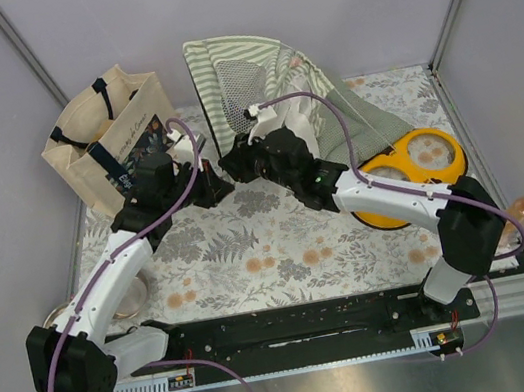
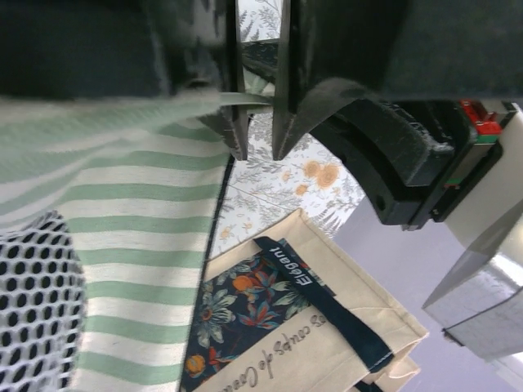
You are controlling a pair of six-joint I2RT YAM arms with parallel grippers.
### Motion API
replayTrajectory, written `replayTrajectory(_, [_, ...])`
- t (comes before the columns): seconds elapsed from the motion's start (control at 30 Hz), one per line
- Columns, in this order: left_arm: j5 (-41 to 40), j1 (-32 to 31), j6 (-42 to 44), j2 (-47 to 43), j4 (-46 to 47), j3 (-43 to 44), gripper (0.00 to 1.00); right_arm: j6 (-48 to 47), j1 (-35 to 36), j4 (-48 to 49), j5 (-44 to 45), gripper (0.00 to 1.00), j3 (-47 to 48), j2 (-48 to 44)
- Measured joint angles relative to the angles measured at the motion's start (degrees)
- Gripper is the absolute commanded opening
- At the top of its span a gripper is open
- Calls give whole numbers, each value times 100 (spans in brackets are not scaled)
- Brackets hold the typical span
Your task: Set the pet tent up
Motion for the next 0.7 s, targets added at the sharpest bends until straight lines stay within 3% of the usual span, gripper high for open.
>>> replayTrajectory(0.13, [31,-7,0,0,-90,0,0,33,-24,-133,166,52,-109,-160])
replayTrajectory(0.27, [76,-13,0,0,-109,0,0,85,-55,-254,376,55,-153,-365])
replayTrajectory(0.33, [90,-13,0,-2,-105,0,0,118,-57,-278,448,50,-164,-448])
replayTrajectory(0.4, [98,-13,2,-9,-109,0,0,151,-57,-286,490,38,-175,-485])
replayTrajectory(0.53, [101,-13,7,-35,-170,-2,0,365,-83,-264,579,0,-216,-487])
replayTrajectory(0.7, [101,-57,114,-35,-238,-2,0,584,-28,-188,479,0,-216,-481])
